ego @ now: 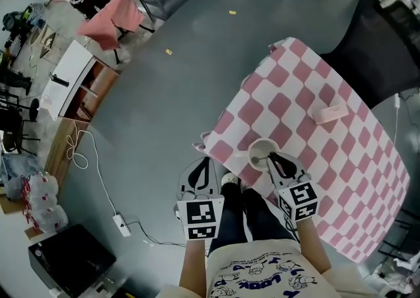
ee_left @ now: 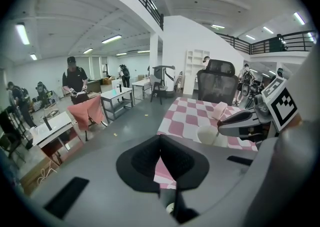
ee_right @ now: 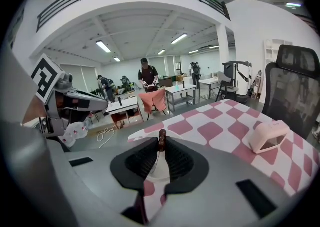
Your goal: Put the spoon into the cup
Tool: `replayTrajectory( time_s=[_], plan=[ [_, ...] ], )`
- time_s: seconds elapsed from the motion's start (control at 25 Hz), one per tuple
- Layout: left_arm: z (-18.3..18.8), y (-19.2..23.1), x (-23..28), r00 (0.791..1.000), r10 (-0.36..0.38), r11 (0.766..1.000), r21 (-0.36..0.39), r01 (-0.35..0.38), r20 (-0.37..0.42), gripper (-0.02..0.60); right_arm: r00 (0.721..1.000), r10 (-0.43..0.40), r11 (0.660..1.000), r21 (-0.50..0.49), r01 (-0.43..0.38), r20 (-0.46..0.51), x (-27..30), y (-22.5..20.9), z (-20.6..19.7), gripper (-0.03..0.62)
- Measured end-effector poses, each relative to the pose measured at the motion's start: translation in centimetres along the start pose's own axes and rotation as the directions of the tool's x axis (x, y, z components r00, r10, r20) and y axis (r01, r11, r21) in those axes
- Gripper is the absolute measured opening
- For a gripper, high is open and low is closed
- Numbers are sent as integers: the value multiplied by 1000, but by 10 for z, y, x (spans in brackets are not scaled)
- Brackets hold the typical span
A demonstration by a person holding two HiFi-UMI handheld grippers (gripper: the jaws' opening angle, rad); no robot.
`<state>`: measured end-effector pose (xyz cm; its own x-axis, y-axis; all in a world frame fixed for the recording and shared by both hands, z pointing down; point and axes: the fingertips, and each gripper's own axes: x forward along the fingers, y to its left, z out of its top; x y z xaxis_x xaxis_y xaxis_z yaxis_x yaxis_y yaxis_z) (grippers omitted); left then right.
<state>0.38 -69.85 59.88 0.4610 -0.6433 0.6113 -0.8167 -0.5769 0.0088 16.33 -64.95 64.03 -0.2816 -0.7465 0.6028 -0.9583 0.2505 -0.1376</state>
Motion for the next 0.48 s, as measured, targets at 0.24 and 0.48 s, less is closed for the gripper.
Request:
replayTrajectory(
  time_s=[0.24, 0.48],
  plan=[
    [0, -3, 4, 1000, -9, 1000, -1, 9, -3, 14, 995, -95, 989, -118, 92, -21, 7, -15, -3, 74],
    [2, -3, 8, 1000, -4, 1000, 4, 4, 0, 14, 990, -142, 981, -130, 141, -1, 11, -22, 0, 140]
  ],
)
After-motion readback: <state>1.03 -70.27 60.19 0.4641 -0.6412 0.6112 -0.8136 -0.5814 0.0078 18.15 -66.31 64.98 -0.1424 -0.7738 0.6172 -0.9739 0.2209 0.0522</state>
